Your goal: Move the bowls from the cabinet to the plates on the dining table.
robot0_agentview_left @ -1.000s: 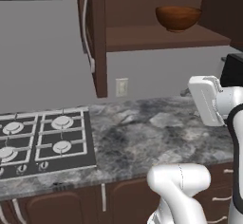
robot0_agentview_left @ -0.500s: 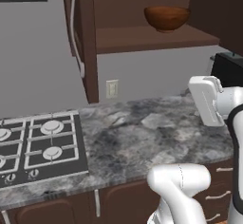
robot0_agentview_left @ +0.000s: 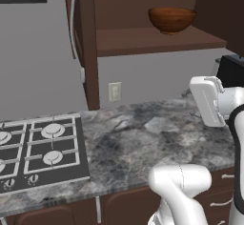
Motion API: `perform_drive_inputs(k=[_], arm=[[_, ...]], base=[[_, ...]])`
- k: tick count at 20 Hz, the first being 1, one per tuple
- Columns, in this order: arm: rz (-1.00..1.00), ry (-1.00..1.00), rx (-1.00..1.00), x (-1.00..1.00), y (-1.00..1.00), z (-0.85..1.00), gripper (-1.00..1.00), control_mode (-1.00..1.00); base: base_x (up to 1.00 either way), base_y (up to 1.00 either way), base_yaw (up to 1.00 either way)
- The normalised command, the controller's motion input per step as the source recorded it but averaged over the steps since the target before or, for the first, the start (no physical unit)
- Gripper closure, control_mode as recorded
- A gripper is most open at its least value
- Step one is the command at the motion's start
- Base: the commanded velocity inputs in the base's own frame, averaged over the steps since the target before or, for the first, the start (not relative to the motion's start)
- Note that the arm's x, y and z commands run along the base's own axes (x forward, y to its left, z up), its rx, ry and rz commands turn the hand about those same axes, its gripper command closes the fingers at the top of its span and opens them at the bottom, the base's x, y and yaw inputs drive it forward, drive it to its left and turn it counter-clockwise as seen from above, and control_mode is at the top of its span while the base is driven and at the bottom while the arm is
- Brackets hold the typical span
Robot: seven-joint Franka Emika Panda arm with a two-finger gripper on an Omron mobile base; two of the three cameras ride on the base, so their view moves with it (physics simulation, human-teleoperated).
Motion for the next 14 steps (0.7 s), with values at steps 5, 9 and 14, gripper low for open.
perform_drive_inputs(k=[5,9,14], arm=[[0.0,0.0,0.0,0.0,0.0,0.0,-1.0,1.0],[0.0,0.0,0.0,0.0,0.0,0.0,-1.0,1.0],[0.0,0.0,0.0,0.0,0.0,0.0,-1.0,1.0]], base=[[0.48,-0.05,0.08],[0.37,0.0,0.09],[0.26,0.01,0.05]])
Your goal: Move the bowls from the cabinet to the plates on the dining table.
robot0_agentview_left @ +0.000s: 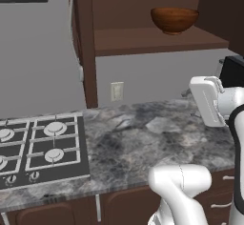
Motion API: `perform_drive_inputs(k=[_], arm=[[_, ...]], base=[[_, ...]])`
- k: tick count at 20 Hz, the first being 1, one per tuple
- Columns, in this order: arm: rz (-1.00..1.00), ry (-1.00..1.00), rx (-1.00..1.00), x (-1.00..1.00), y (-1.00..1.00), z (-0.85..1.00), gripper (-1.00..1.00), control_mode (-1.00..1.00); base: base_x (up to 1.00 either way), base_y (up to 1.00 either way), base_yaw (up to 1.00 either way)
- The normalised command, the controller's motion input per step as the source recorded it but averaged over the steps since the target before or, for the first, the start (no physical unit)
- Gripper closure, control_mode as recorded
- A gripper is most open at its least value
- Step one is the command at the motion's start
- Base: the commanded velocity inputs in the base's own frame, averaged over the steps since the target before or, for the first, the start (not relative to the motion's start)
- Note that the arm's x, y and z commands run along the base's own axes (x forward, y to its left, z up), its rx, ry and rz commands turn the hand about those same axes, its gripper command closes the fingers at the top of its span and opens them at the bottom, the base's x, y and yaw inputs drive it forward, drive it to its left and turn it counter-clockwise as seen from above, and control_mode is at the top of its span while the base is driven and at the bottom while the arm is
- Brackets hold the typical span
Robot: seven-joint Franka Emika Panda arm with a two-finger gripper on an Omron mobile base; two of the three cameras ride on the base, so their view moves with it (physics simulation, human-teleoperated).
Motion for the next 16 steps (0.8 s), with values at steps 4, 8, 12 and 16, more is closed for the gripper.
perform_drive_inputs(k=[4,8,12,16], arm=[[0.01,0.04,0.0,0.15,0.03,0.0,-1.0,-1.0],[0.1,-0.01,0.03,-0.01,-0.03,0.17,-1.0,-1.0],[-0.03,-0.04,-0.01,0.0,-0.07,0.6,-1.0,-1.0],[-0.1,-0.06,-0.02,-0.02,-0.03,0.57,-1.0,-1.0]], base=[[0.05,0.01,0.0],[0.0,0.0,0.0],[0.0,0.0,0.0],[0.0,0.0,0.0]])
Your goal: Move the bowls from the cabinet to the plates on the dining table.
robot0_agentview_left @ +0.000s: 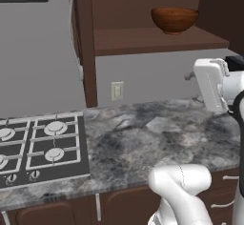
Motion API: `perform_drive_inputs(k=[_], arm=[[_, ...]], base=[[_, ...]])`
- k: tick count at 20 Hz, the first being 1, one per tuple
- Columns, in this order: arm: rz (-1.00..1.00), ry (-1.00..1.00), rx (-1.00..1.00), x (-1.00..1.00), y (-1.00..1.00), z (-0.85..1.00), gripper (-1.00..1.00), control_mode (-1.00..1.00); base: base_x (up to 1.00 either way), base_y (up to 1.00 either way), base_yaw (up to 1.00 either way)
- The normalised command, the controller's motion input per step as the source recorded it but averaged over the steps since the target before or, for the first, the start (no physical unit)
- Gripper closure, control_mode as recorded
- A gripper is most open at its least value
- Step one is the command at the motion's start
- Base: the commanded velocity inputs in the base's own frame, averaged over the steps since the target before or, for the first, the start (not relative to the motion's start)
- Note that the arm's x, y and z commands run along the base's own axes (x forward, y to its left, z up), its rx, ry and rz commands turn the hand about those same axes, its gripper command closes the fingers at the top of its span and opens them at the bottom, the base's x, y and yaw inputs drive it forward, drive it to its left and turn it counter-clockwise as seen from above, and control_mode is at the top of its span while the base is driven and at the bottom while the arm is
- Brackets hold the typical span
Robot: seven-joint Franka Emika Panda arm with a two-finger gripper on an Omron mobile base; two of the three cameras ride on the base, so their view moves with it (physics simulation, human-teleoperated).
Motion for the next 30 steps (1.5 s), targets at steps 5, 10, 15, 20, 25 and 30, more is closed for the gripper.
perform_drive_inputs(k=[5,10,15,20,25,30], arm=[[-0.07,-0.03,-0.06,0.02,0.06,0.48,-1.0,-1.0],[-0.1,-0.08,-0.09,0.14,0.29,0.47,-1.0,-1.0],[-0.22,-0.05,-0.01,0.0,0.03,0.28,-1.0,-1.0],[-0.25,0.0,0.0,0.0,0.0,0.07,-1.0,-1.0],[-0.21,0.01,0.01,0.0,-0.16,0.0,-1.0,-1.0],[-0.11,-0.02,0.06,0.07,-0.35,0.0,-1.0,-1.0]], base=[[0.0,0.0,0.0],[0.0,0.0,0.0],[0.0,0.0,0.0],[0.0,0.0,0.0],[0.0,0.0,0.0],[0.0,0.0,0.0]])
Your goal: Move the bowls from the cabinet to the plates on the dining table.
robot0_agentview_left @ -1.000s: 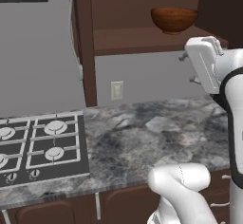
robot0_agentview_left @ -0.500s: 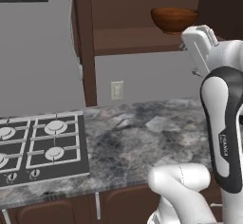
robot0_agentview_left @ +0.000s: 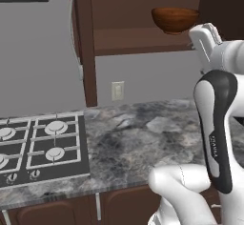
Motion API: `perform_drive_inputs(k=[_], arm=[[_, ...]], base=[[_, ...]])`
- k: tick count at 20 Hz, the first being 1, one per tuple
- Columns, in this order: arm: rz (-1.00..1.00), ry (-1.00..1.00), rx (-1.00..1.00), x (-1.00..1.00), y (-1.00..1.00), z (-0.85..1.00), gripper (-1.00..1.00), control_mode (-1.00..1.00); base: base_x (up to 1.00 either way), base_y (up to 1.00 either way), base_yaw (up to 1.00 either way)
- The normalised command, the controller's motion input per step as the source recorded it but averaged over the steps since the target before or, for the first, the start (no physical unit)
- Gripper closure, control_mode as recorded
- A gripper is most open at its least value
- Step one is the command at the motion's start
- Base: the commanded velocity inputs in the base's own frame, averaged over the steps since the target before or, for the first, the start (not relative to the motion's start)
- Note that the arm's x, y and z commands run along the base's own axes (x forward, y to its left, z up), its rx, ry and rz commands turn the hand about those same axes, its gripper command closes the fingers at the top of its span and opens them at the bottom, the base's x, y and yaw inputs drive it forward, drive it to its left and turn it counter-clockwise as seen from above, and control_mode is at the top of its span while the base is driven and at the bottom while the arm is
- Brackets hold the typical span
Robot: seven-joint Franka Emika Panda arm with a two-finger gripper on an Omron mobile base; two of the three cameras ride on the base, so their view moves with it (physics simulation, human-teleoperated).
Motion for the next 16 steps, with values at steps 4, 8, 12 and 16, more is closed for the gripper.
perform_drive_inputs(k=[4,8,12,16], arm=[[-0.11,-0.05,0.12,0.1,-0.19,0.12,-1.0,-1.0],[-0.2,-0.07,0.05,0.0,0.0,0.15,-1.0,-1.0],[-0.2,-0.04,0.05,0.0,-0.02,0.18,-1.0,-1.0],[-0.18,-0.01,0.05,0.02,-0.12,0.17,-1.0,-1.0]], base=[[0.0,0.0,0.0],[0.0,0.0,0.0],[0.0,0.0,0.0],[0.0,0.0,0.0]])
